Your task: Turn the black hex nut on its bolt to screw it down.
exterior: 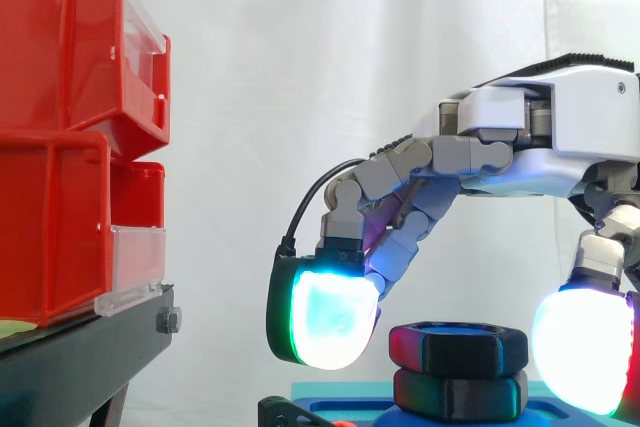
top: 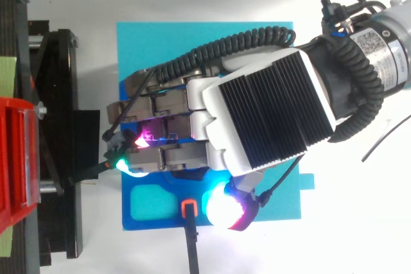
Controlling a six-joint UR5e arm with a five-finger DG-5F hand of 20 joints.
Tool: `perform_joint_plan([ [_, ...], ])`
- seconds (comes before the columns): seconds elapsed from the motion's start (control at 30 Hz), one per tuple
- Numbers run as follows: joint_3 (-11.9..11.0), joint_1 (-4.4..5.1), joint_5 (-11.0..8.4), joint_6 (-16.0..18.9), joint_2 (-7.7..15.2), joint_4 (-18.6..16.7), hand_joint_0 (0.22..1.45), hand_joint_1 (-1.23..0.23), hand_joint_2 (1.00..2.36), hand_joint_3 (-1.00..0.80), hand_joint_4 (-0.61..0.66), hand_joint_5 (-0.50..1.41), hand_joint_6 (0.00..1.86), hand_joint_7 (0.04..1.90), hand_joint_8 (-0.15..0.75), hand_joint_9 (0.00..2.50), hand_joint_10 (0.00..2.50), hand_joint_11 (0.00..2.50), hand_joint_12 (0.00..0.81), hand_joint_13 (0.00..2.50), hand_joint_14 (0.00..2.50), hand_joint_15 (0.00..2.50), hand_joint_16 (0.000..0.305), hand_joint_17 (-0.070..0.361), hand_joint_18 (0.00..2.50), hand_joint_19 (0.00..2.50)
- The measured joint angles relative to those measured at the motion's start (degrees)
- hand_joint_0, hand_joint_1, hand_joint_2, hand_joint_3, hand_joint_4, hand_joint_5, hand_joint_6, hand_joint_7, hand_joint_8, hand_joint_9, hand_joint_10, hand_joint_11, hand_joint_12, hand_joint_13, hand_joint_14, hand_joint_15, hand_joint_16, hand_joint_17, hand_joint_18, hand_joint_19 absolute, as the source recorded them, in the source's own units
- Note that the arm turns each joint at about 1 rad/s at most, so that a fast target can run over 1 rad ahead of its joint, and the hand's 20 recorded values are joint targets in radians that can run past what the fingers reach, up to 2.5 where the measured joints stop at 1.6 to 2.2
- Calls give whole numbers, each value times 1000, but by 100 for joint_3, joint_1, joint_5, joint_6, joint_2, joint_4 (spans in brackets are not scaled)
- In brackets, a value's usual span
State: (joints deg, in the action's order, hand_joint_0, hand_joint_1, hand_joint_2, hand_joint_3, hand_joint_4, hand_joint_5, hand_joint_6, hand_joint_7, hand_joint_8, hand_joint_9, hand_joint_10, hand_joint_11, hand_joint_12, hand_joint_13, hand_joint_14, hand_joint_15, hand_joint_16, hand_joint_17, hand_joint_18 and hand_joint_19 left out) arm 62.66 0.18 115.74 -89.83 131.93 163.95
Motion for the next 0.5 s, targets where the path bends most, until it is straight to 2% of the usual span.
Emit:
perform_joint_plan([
  [0.23,-1,-8,-3,0,0,11,464,-738,1000,-500,217,-86,503,1015,286,808,12,317,352,548,7,175,50,114,447,557],
  [0.5,0,-9,-8,0,0,19,501,-785,1000,-500,207,-83,503,1069,272,791,13,323,338,538,8,178,47,107,428,568],
])
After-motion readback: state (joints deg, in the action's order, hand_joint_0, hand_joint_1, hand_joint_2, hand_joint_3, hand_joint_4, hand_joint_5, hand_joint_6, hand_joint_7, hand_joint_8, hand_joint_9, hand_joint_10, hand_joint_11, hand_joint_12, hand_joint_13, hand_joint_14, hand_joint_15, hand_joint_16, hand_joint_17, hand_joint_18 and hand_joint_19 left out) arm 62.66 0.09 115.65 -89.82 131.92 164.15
